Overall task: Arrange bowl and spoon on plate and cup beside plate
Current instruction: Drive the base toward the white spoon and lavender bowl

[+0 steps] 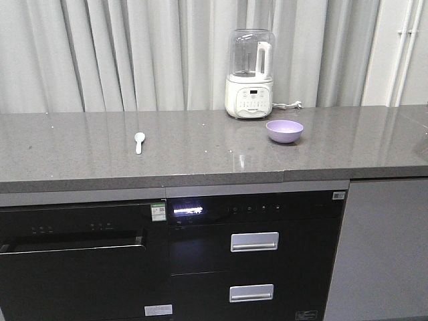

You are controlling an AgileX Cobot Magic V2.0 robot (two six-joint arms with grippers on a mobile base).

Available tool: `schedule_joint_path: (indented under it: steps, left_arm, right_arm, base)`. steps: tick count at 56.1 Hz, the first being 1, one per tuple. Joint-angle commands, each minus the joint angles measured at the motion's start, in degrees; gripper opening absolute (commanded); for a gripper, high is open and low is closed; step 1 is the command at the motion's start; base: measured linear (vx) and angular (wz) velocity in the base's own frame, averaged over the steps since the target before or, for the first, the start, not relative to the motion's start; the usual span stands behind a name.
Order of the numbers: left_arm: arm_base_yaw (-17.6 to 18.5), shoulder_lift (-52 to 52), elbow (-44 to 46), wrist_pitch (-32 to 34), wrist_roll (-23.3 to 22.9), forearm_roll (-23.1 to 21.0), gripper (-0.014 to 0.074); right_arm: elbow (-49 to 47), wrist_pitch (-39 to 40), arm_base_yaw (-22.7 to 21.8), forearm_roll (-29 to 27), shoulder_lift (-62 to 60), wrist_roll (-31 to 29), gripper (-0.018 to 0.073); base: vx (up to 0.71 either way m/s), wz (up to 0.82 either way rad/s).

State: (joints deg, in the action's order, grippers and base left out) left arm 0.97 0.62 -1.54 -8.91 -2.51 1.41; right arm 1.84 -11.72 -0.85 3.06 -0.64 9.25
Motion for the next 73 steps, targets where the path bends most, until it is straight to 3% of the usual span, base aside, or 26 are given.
schedule_joint_path:
  steps: [1,43,73]
  left_arm:
    - [-0.1,0.9,1.5,5.1,-0.1,-0.6,-0.0006]
    - [-0.1,0.9,1.5,5.1,-0.1,-0.6,-0.0006]
    - [-0.1,0.9,1.5,5.1,-0.1,-0.6,-0.0006]
  right_arm:
    - [0.1,4.3,-0.4,0.7,-0.3,0.0,-0.0008]
    - [0.1,4.3,-0.4,0.7,-0.3,0.0,-0.0008]
    - [0.1,4.5,-0.4,0.7,-0.3,0.0,-0.0008]
  base:
    - [0.01,-0.03]
    - [0.08,0.02]
    - [0.16,-0.22]
